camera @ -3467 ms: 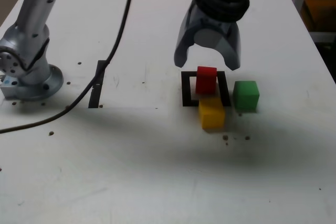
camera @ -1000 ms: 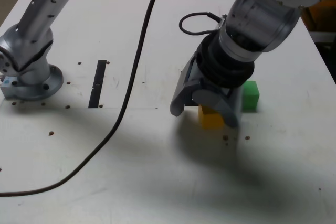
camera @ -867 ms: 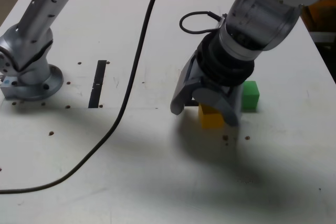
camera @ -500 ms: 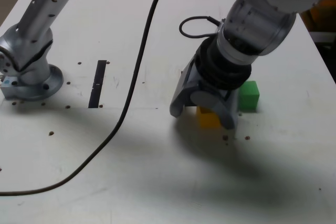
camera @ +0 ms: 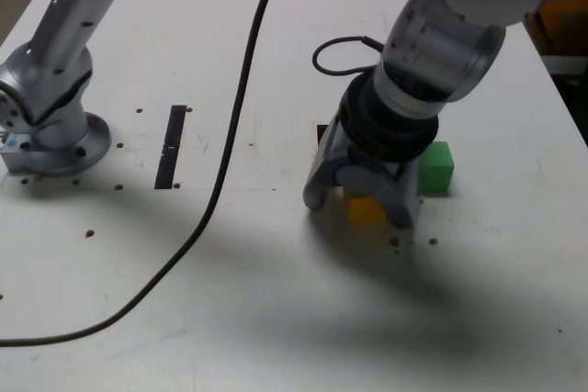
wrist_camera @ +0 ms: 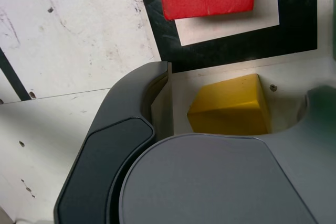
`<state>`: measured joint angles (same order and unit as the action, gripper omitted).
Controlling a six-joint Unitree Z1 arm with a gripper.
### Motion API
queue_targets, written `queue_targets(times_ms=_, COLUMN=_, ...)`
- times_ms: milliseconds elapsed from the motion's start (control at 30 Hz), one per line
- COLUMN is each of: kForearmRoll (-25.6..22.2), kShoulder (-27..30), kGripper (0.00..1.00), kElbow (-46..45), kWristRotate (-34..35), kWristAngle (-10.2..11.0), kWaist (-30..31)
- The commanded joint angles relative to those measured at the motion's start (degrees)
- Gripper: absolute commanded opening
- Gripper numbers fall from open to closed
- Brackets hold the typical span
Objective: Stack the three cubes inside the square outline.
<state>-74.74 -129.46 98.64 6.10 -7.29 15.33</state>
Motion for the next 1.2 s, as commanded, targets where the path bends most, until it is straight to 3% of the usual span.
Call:
queue_targets(times_ms=0, kForearmRoll=-1.3, kShoulder=-0.3, kGripper=0.83, kElbow=1.2, kWristRotate=0.5, kWristAngle=0.3, kWaist=-0.1)
queue_targets(times_ms=233, kForearmRoll=-5.1, kShoulder=-1.5, kGripper=0.82, kElbow=4.3, kWristRotate=1.4, kWristAngle=0.8, kWaist=0.0)
queue_targets(times_ms=433, kForearmRoll=-5.0, kShoulder=-1.7, kGripper=0.8, kElbow=4.4, kWristRotate=2.1, kWristAngle=1.2, kWaist=0.1)
queue_targets(times_ms=733, kForearmRoll=-4.7, kShoulder=-1.9, kGripper=0.79, kElbow=4.4, kWristRotate=2.7, kWristAngle=-0.1, kWaist=0.1)
queue_targets(times_ms=933, kForearmRoll=-6.1, kShoulder=-3.2, kGripper=0.63, kElbow=6.0, kWristRotate=3.8, kWristAngle=0.4, kWaist=0.4)
queue_targets(times_ms=1167, kForearmRoll=-9.7, kShoulder=-4.7, kGripper=0.6, kElbow=9.6, kWristRotate=3.8, kWristAngle=0.3, kWaist=0.4)
